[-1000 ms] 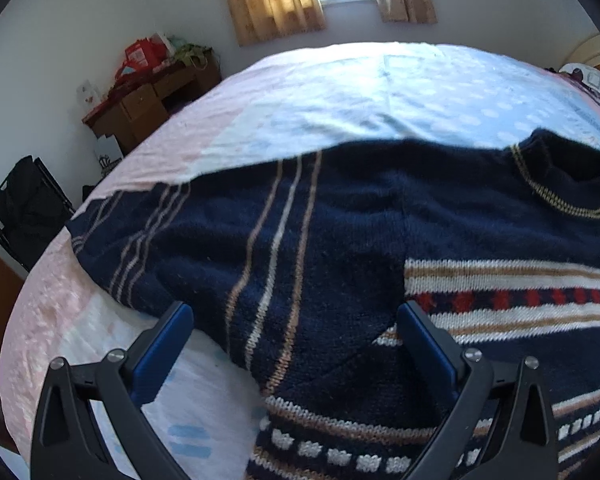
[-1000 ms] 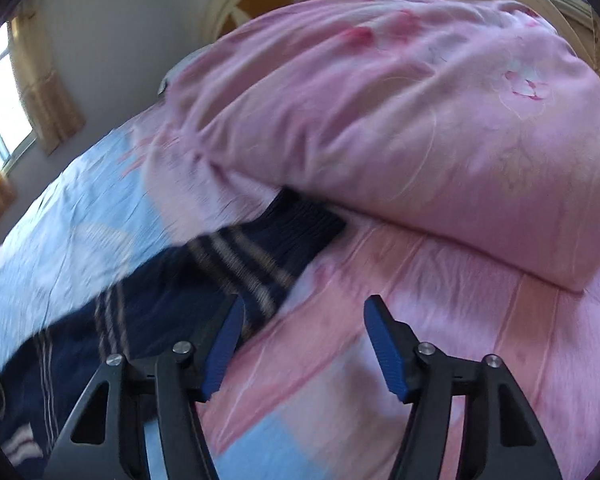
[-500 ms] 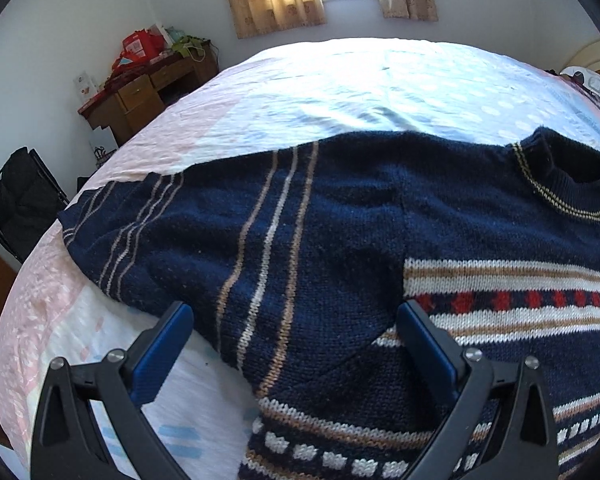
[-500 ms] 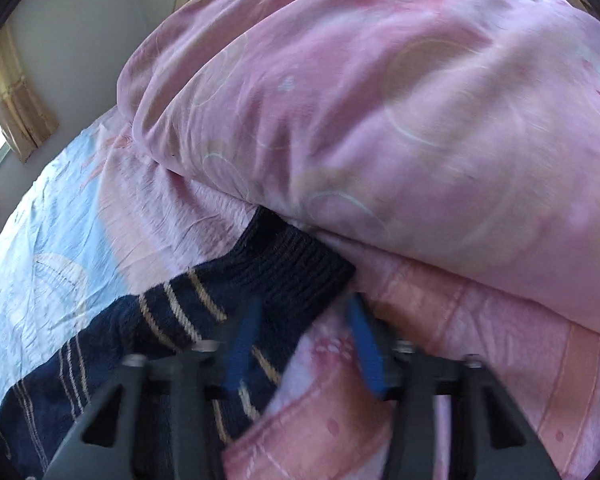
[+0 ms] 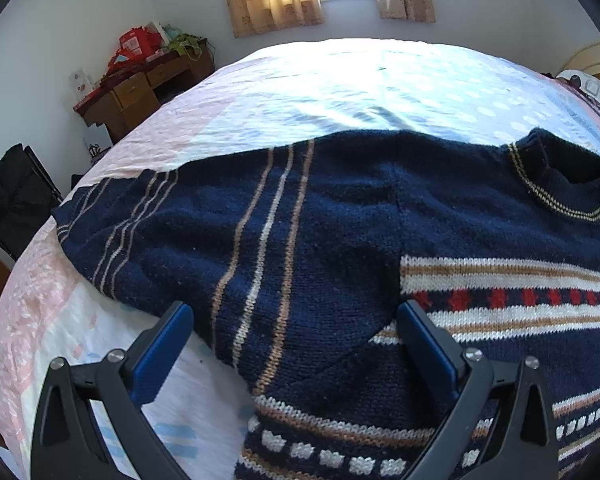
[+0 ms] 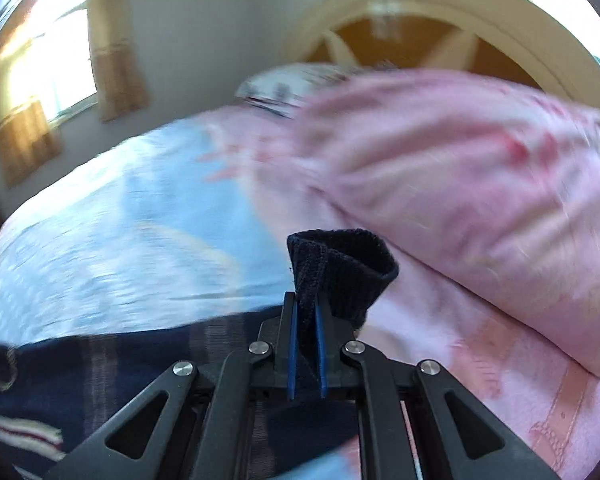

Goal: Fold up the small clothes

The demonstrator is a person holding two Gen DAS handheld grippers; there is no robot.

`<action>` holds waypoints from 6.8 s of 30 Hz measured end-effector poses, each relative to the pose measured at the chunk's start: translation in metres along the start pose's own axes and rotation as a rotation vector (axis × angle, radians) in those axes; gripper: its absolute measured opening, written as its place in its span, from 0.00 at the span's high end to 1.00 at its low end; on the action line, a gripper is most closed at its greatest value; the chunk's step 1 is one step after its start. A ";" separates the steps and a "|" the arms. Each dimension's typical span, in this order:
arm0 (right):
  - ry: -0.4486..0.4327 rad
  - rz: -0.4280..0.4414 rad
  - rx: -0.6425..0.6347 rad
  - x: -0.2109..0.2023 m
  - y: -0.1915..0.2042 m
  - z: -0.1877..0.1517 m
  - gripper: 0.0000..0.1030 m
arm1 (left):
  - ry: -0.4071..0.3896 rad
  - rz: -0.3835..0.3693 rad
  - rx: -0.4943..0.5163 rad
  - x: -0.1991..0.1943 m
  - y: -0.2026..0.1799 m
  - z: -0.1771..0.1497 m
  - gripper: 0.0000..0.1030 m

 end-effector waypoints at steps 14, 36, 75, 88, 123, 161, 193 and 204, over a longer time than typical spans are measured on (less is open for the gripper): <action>-0.088 0.380 -0.366 -0.070 0.304 -0.031 0.93 | 0.025 -0.068 -0.047 0.004 0.008 0.000 0.00; -0.025 0.464 -0.284 -0.076 0.255 -0.115 0.37 | -0.015 -0.191 0.065 -0.048 -0.022 -0.001 0.02; -0.182 0.192 0.029 -0.063 0.122 -0.129 0.33 | 0.076 -0.441 0.086 -0.084 -0.081 0.051 0.88; -0.002 0.272 -0.264 -0.040 0.183 -0.145 0.32 | 0.115 -0.265 0.086 -0.012 -0.063 0.012 0.71; 0.087 0.337 -0.433 -0.093 0.259 -0.140 0.33 | 0.080 -0.243 0.022 -0.016 -0.043 -0.008 0.01; 0.088 0.379 -0.525 -0.103 0.388 -0.177 0.41 | 0.062 -0.354 -0.045 -0.028 -0.023 -0.016 0.00; 0.217 0.398 -0.475 -0.155 0.183 -0.257 0.59 | 0.046 -0.347 0.095 -0.107 0.064 -0.131 0.00; 0.088 0.446 -0.456 -0.209 0.188 -0.244 0.58 | -0.055 -0.243 -0.056 -0.102 0.140 -0.088 0.00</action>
Point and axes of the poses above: each gripper's, at about its wrist camera, not at the fingertips, and x roughly the way its jaws point, y to its left, z to its top, the point moved 3 cm from there along x, roughly the way its jaws point, and after that the axes turned 9 degrees about -x, right-handed, at the moved point
